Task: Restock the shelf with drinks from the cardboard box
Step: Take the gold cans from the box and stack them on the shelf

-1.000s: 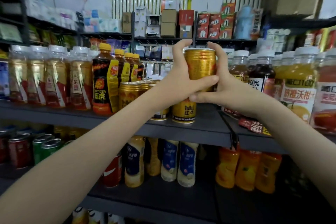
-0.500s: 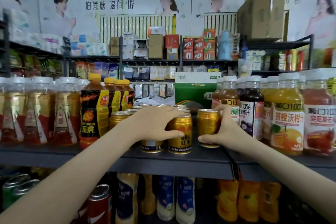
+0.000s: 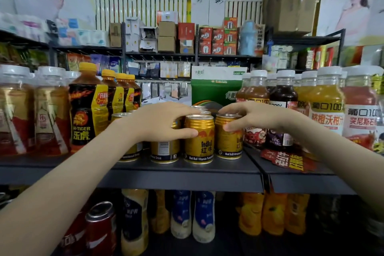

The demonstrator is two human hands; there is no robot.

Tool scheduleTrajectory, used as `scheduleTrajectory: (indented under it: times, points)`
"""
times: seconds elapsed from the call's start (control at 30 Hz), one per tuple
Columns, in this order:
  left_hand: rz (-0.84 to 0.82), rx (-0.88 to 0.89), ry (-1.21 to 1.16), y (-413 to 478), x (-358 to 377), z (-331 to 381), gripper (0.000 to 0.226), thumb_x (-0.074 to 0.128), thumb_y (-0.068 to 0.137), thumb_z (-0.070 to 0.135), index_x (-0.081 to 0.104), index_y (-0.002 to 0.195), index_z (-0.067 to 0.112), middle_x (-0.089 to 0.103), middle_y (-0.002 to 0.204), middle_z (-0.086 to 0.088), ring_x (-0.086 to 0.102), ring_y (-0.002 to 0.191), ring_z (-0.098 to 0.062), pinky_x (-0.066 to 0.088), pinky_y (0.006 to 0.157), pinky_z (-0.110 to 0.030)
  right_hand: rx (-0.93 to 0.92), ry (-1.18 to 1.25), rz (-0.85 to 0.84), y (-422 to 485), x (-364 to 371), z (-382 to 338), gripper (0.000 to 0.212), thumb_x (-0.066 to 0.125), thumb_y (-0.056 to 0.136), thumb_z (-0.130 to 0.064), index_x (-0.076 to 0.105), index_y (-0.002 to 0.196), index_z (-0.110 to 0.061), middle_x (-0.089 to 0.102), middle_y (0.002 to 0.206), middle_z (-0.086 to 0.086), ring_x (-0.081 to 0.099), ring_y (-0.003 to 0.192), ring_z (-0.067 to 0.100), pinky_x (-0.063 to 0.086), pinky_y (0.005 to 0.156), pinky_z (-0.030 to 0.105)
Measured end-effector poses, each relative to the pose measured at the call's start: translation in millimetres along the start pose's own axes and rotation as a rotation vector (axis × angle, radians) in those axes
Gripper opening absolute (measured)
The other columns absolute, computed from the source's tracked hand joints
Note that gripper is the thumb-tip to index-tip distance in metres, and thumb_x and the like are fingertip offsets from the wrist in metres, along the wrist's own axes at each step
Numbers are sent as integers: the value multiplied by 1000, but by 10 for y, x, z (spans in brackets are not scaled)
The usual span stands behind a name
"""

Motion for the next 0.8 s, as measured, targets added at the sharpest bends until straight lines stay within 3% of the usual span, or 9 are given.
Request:
scheduleTrajectory:
  times: [0.1,0.23,0.3,0.43,0.5,0.63,0.8]
  points:
    - [-47,5,-41,2,0,-6,56,45,89,59,32,142,47,36,146,25,32,126,7,28,100,-19,0,-80,48,37,-6,-10,71,66,69,-61,52,130,-28,56,124,-7,56,111,12,48,95,33]
    - [-125,-21,-172,29,-29,-13,50,43,90,57,34,138,49,37,140,26,28,117,13,26,93,-10,-69,-139,-135,55,-8,-28,72,71,82,-38,33,144,-38,37,142,-17,40,126,7,37,104,29]
    - [-134,-47,-256,61,-50,-33,53,33,86,62,32,138,50,37,142,23,32,120,8,27,92,-10,-115,-184,-131,61,-51,-54,70,73,82,-32,36,141,-43,37,140,-22,40,126,5,36,105,30]
    - [-115,-147,-299,162,-84,-158,69,22,80,69,26,145,45,31,152,13,32,136,-8,24,106,-26,-86,-315,-65,162,-178,-118,65,74,80,-35,43,137,-38,42,120,-24,47,106,0,36,90,20]
    - [-159,-145,-292,216,-70,-188,72,25,80,70,27,146,42,29,153,13,29,139,-9,22,108,-28,-63,-369,-39,269,-240,-124,63,75,79,-38,44,134,-39,45,115,-20,49,102,4,37,83,23]
    - [-292,-152,-312,266,4,-205,74,30,79,77,30,145,42,27,153,16,25,141,-8,20,114,-33,16,-432,-8,577,-237,-55,69,76,78,-39,42,137,-35,47,129,-7,45,112,15,40,89,31]
    - [-297,-149,-329,232,26,-211,71,31,75,74,26,142,52,24,155,18,23,141,-8,21,116,-38,129,-466,-11,978,-84,112,73,77,77,-34,42,140,-28,45,142,3,46,125,27,43,100,42]
Point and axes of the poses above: each hand's wrist, its own y-axis towards the middle knuckle, its own x-axis out of the palm, z = x × y, the point moved 3 cm from there along y, towards the middle knuckle
